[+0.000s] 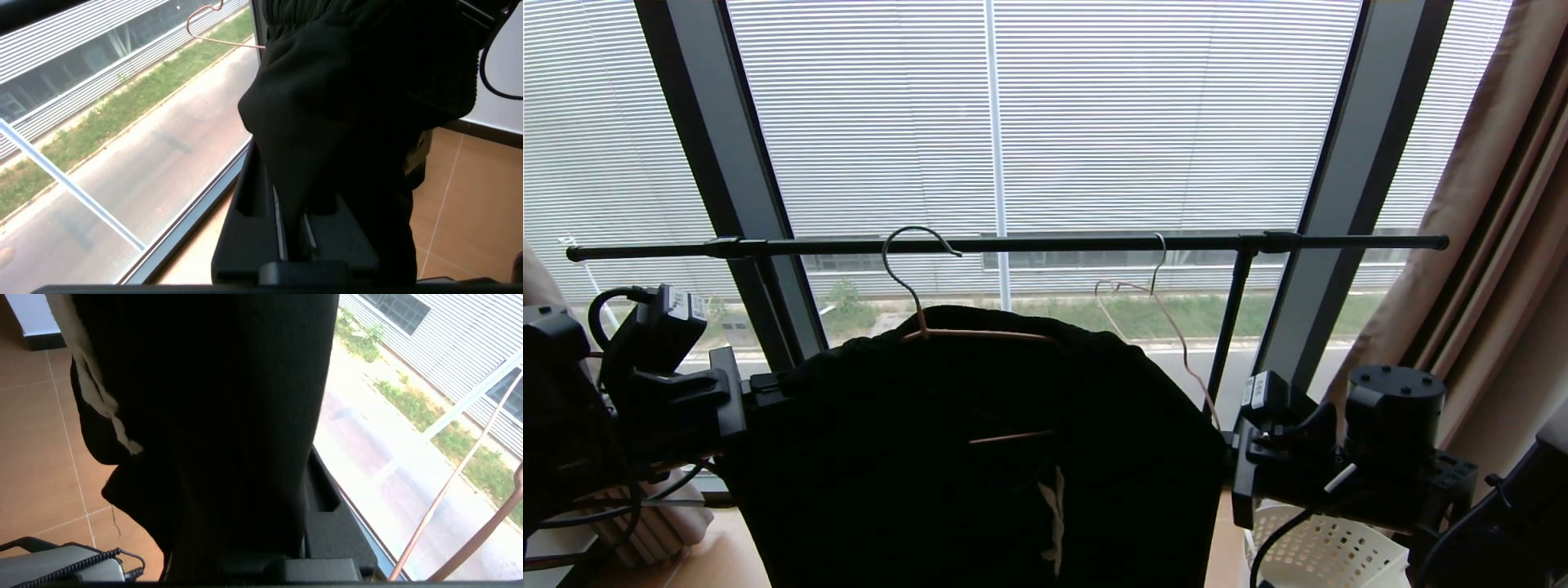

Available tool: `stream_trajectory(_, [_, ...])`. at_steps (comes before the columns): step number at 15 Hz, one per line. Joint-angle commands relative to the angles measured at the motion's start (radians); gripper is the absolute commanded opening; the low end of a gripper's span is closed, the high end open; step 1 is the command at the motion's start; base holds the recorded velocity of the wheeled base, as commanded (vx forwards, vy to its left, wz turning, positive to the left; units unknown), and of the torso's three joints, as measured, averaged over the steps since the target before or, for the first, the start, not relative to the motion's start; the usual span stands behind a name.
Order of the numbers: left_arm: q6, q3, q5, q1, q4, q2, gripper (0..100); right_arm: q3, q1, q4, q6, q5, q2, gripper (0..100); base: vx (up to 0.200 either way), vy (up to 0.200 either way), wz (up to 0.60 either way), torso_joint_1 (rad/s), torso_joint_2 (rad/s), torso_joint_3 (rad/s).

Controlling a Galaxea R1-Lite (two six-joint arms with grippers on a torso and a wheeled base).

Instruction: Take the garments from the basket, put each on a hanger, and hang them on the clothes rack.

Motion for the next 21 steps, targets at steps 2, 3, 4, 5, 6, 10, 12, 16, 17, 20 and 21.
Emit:
stream_trajectory(2, [0.002, 0.005, 0.0, -0.004, 0.0, 0.003, 0, 0.005, 0.005, 0.007, -0.001, 0.0, -0.007, 0, 0.0, 0.0, 0.0, 0.0, 0.0, 0.0])
stream_trajectory(3, [0.002, 0.006, 0.0, -0.004, 0.0, 0.0, 0, 0.009, 0.007, 0.007, -0.001, 0.0, -0.007, 0, 0.0, 0.0, 0.0, 0.0, 0.0, 0.0])
stream_trajectory(4, [0.002, 0.005, 0.0, -0.004, 0.0, 0.0, 0, 0.017, 0.007, 0.004, -0.004, 0.0, -0.007, 100, 0.0, 0.0, 0.0, 0.0, 0.0, 0.0])
stream_trajectory(5, [0.002, 0.003, 0.0, -0.004, 0.0, 0.003, 0, 0.018, 0.008, 0.004, -0.004, 0.0, -0.008, 100, 0.0, 0.0, 0.0, 0.0, 0.0, 0.0])
stream_trajectory(6, [0.0, 0.005, 0.0, -0.004, 0.0, 0.003, 0, 0.017, 0.01, 0.004, -0.004, -0.002, -0.008, 100, 0.0, 0.0, 0.0, 0.0, 0.0, 0.0])
stream_trajectory(10, [0.0, 0.003, 0.0, -0.002, 0.0, 0.003, 0, 0.012, 0.01, -0.002, -0.02, -0.002, 0.001, 100, 0.0, 0.0, 0.0, 0.0, 0.0, 0.0])
stream_trajectory(12, [0.0, 0.0, 0.001, 0.001, 0.0, 0.005, 0, 0.008, 0.008, -0.003, -0.019, -0.002, 0.0, 100, 0.0, 0.0, 0.0, 0.0, 0.0, 0.0])
stream_trajectory(16, [-0.001, -0.02, 0.014, 0.011, 0.0, 0.046, 0, 0.002, 0.008, -0.003, -0.019, -0.002, -0.002, 100, 0.0, 0.0, 0.0, 0.0, 0.0, 0.0])
stream_trajectory(17, [-0.003, -0.031, 0.023, 0.011, 0.001, 0.068, 0, 0.002, 0.008, -0.003, -0.019, -0.002, -0.002, 100, 0.0, 0.0, 0.0, 0.0, 0.0, 0.0])
stream_trajectory(20, [-0.007, -0.043, 0.095, -0.015, 0.001, 0.109, 0, 0.003, 0.008, -0.003, -0.019, -0.002, -0.011, 100, 0.0, 0.0, 0.0, 0.0, 0.0, 0.0])
stream_trajectory(21, [-0.007, -0.043, 0.095, -0.015, 0.001, 0.109, 0, 0.003, 0.008, -0.003, -0.019, -0.002, -0.011, 100, 0.0, 0.0, 0.0, 0.0, 0.0, 0.0])
